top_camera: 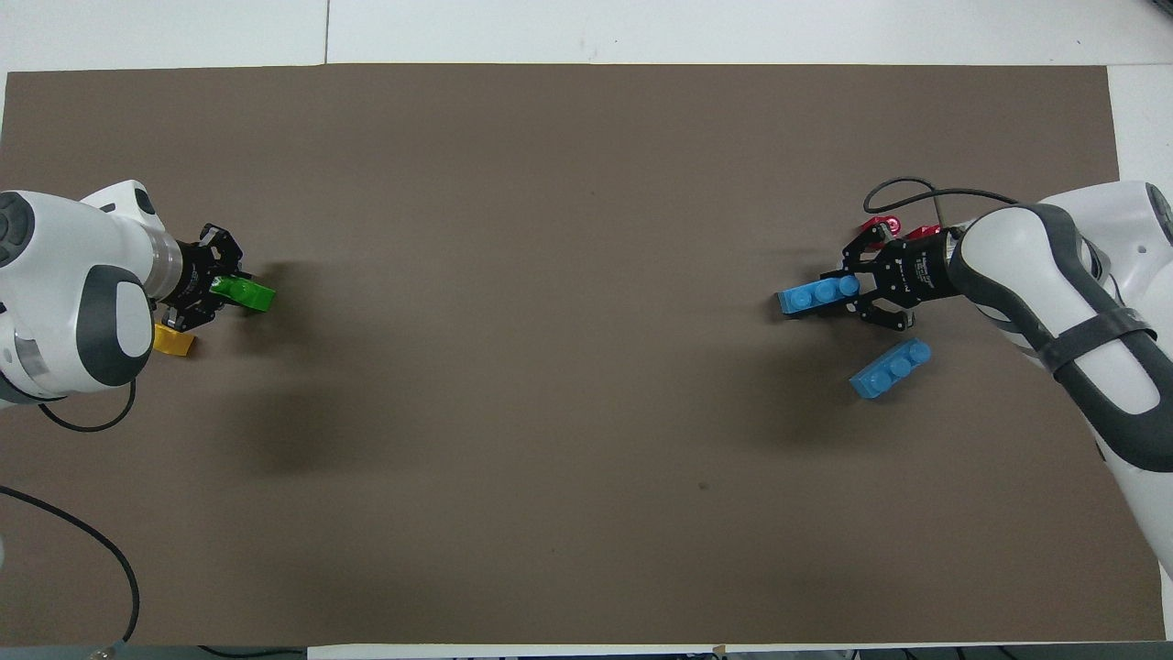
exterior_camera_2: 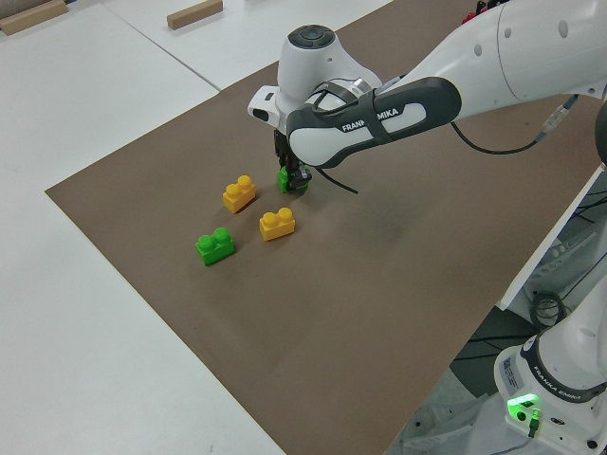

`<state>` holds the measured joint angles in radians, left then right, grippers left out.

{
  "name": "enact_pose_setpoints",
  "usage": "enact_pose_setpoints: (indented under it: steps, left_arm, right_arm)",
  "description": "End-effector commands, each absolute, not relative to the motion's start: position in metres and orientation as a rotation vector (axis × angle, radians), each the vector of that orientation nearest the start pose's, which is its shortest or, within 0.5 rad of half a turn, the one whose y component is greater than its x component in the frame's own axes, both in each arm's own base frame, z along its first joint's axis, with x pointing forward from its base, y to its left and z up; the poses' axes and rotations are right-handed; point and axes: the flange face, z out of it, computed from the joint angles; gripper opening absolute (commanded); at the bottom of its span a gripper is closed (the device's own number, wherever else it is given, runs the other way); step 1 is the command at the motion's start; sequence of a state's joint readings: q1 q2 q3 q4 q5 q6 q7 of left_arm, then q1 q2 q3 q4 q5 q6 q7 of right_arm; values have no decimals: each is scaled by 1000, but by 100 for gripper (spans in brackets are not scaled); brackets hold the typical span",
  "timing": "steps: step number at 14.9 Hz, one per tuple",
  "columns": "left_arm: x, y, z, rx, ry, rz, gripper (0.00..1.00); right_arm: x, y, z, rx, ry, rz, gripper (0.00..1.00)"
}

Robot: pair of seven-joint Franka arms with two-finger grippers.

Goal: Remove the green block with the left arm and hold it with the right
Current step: 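Carry the green brick toward the yellow bricks while the right gripper carries blue, then open the left gripper and the right gripper to release both bricks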

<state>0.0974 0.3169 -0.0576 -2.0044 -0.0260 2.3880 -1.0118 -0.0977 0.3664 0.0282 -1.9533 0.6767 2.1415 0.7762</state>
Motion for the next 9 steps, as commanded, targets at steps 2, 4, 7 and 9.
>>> enact_pose_setpoints:
  steps: [2, 4, 7, 9]
  left_arm:
    - [612, 27, 314, -2774, -1598, -35, 100]
    - [612, 26, 335, -2786, -1565, -16, 100]
    - [605, 24, 375, -2797, -1540, -20, 100]
    - [601, 19, 406, -2807, -1531, -43, 100]
  right_arm:
    - [601, -14, 282, -2159, 1560, 418, 73]
    - [603, -8, 285, -2164, 1553, 416, 97]
    - [609, -5, 305, -2157, 1537, 407, 100]
    - [610, 5, 328, -2150, 1541, 420, 100]
